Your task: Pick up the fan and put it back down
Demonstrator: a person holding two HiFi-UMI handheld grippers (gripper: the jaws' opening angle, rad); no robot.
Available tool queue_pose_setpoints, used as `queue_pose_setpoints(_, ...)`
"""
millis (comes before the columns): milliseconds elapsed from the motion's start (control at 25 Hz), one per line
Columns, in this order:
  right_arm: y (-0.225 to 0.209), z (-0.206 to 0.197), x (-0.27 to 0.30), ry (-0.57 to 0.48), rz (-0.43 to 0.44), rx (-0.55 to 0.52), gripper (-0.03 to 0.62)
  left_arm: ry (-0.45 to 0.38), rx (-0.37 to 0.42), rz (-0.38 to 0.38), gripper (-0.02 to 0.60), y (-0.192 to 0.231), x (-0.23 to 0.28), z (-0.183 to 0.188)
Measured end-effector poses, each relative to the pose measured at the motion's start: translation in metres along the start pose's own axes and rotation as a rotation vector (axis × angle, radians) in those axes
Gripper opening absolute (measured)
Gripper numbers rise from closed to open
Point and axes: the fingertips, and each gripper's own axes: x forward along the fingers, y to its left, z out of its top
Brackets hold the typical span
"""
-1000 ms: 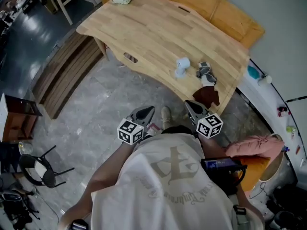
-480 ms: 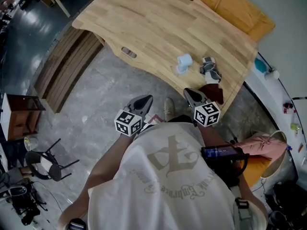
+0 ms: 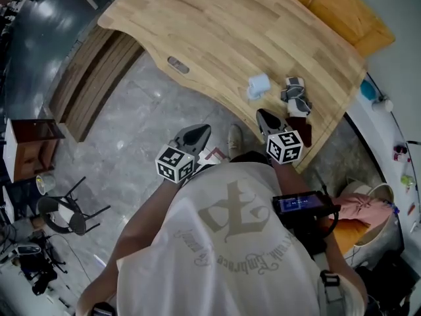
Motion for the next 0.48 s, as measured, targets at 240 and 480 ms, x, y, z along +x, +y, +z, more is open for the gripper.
queue_pose_setpoints(240, -0.010, 0.001, 0.024, 0.020, -0.020, -0.003, 0.077, 0.001, -0.004, 0.034, 0.011, 0.019, 0.003, 0.007)
queue_pose_setpoints(480, -0.032, 0.006, 0.049, 0.039, -0.081, -0.002, 0.154, -0.006, -0.030, 0.090, 0.011, 0.037, -0.004, 0.011)
